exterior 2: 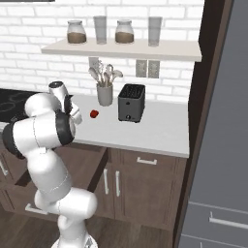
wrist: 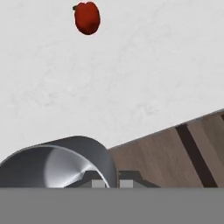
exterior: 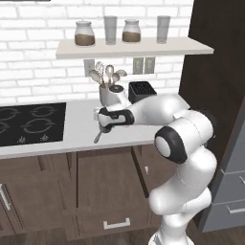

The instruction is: Pick the measuring cup from the drawer and place it on the counter.

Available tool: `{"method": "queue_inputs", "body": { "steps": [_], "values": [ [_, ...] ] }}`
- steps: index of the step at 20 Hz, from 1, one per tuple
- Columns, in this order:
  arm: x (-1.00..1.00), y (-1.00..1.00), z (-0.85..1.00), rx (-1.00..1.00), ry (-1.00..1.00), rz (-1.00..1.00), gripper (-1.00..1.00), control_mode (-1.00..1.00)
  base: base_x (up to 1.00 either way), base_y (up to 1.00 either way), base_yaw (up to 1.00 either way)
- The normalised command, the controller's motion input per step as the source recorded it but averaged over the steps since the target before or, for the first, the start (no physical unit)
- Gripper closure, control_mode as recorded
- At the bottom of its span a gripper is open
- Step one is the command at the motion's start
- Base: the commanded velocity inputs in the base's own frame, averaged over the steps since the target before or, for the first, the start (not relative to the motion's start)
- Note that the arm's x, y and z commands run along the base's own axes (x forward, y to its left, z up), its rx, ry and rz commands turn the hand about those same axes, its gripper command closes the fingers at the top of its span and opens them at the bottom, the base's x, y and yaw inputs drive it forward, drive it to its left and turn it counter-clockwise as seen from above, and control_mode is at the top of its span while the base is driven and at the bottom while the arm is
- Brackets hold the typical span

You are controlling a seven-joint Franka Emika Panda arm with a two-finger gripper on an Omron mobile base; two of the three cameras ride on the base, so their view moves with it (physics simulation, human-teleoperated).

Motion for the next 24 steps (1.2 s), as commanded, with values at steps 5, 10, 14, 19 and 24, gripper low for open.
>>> {"method": "queue_inputs", "body": {
  "steps": [5, 10, 14, 19, 24],
  "values": [
    [0.73, -0.01, -0.72, 0.00, 0.00, 0.00, 1.00, -1.00, 0.00, 0.00, 0.00],
    [0.80, 0.00, -0.61, 0.00, 0.00, 0.00, 1.00, -1.00, 0.00, 0.00, 0.00],
    [0.99, 0.00, -0.31, 0.00, 0.00, -0.04, -1.00, -1.00, 0.00, 0.00, 0.00],
    [0.66, 0.00, -0.15, 0.00, 0.00, -0.07, -1.00, -1.00, 0.00, 0.00, 0.00],
    [-0.13, -0.15, 0.16, 0.00, -0.01, -0.11, -1.00, -1.00, 0.00, 0.00, 0.00]
  ]
}}
